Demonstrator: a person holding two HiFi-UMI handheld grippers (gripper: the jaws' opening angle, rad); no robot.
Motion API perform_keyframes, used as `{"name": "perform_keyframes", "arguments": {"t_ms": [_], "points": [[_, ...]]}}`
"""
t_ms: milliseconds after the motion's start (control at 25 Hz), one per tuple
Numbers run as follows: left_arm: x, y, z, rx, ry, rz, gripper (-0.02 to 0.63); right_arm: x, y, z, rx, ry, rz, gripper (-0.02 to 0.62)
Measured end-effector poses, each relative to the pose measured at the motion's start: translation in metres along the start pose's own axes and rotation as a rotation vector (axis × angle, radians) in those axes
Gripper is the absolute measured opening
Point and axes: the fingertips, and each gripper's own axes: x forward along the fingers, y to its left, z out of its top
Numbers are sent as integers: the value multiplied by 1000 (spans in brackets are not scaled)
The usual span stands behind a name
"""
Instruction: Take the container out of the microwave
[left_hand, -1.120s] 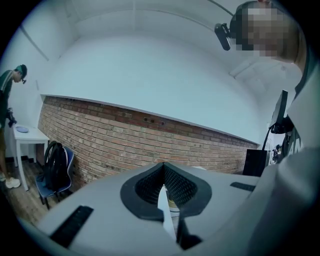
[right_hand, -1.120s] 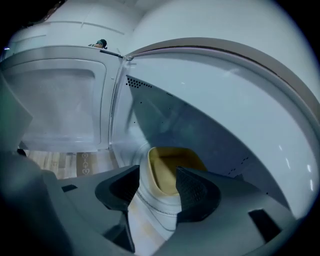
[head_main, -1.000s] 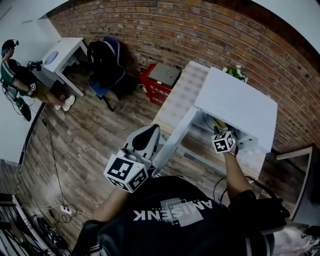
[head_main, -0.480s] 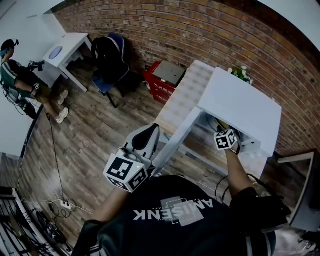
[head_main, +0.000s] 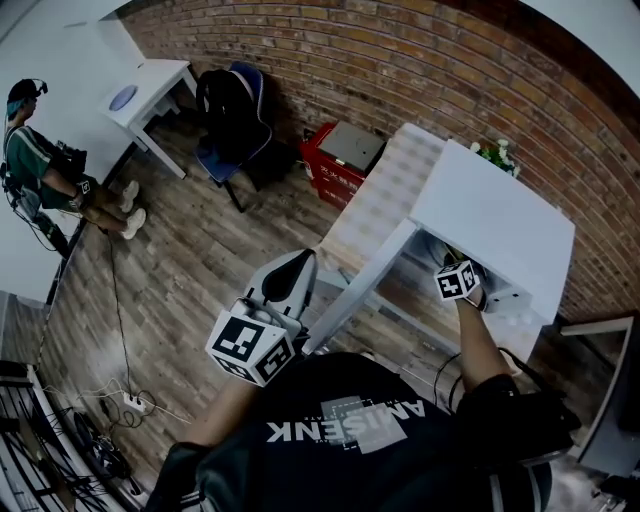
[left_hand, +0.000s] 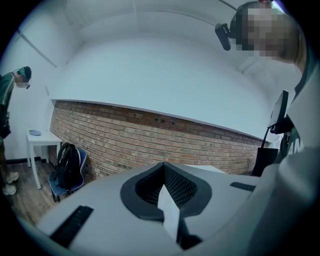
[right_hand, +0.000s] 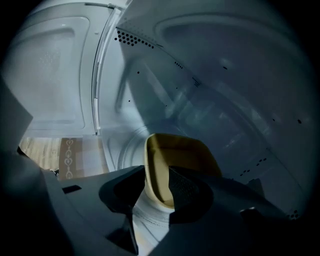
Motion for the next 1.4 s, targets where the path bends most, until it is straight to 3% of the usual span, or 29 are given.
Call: {"name": "perform_keyframes", "arguments": {"t_ms": [200,400,1400], "points": [[-4,10,0,-8,3,13,11,8,-1,-2,-14,30,-4,139],[-5,15,-1,-15,1,9,11,4,-2,1,-13,30,-5,53],[11,6,-4,-39,30,-230,11,-97,56,17,97,-62,135,48]]}}
